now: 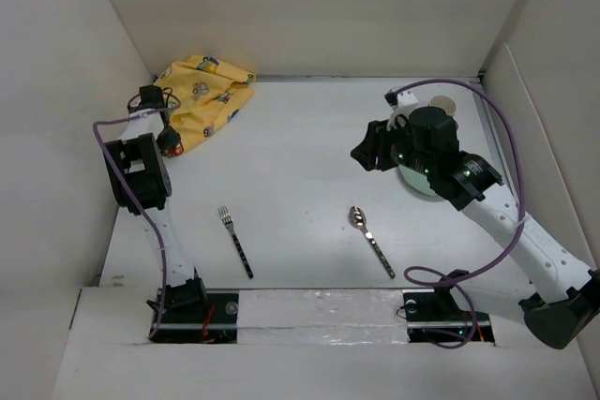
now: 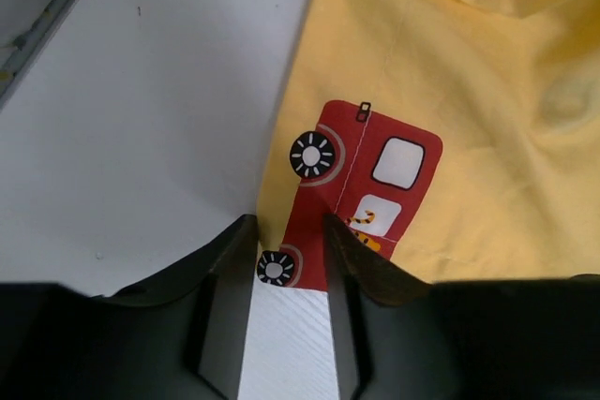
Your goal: Set the dinner table for one person
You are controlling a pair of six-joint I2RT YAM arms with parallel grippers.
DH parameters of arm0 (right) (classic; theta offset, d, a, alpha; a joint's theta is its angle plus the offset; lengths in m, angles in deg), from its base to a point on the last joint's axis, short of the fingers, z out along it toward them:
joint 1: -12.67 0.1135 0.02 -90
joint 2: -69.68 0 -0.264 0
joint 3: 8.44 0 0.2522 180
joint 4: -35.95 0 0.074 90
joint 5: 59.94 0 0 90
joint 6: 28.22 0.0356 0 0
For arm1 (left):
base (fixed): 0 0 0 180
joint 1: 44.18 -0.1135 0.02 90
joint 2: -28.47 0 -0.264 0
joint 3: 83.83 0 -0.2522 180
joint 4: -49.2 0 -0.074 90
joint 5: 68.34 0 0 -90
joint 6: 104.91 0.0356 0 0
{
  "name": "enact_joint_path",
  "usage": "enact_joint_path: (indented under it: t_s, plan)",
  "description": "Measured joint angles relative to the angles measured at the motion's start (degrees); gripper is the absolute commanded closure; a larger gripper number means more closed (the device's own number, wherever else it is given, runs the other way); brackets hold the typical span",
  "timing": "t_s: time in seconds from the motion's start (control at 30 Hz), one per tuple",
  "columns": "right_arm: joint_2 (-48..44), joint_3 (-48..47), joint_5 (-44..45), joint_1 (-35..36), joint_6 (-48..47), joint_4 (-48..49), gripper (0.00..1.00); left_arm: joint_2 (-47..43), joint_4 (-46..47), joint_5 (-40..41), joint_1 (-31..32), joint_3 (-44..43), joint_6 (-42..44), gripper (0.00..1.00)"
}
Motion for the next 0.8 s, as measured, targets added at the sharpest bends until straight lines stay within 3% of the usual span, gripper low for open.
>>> enact_joint_path:
  t_s: [0.17,0.2,0.23,0.4,0.5,0.53,0.63,0.8]
  plan:
    - [0.02,-1.27,0.50,0.94,0.00,-0.02,0.49,0.24,0.35,1.77,1.11,-0.11,1.73,0.86]
    - [0.00,-1.49,0.61,0.96,0.00,0.02,0.49,0.24,0.35,1.84,1.18,-0.11,2.03,0.97]
    - [0.00,-1.70,0.76,0.98,0.00,0.00,0.49,0.24,0.33,1.86,1.25,-0.11,2.27,1.00]
    - [0.00,-2.29,1.40,0.98,-0.02,0.02,0.51,0.07,0.24,0.28,1.53,-0.17,3.58,1.00]
    - [0.00,-2.43,1.51,0.98,-0.02,0.11,0.63,-0.48,-1.49,-2.05,2.60,-0.66,3.85,1.00]
    - [0.13,-2.58,1.55,0.98,0.00,0.07,0.81,-0.52,-3.17,-2.97,3.56,-1.79,4.00,1.00]
    - [1.11,-3.54,1.55,1.25,0.15,0.46,0.96,-1.18,-8.26,-6.34,8.59,-9.40,4.37,1.00]
    - [3.54,-5.68,1.51,1.77,0.20,1.81,0.94,-7.74,-10.38,-10.60,19.54,-28.76,3.58,1.00]
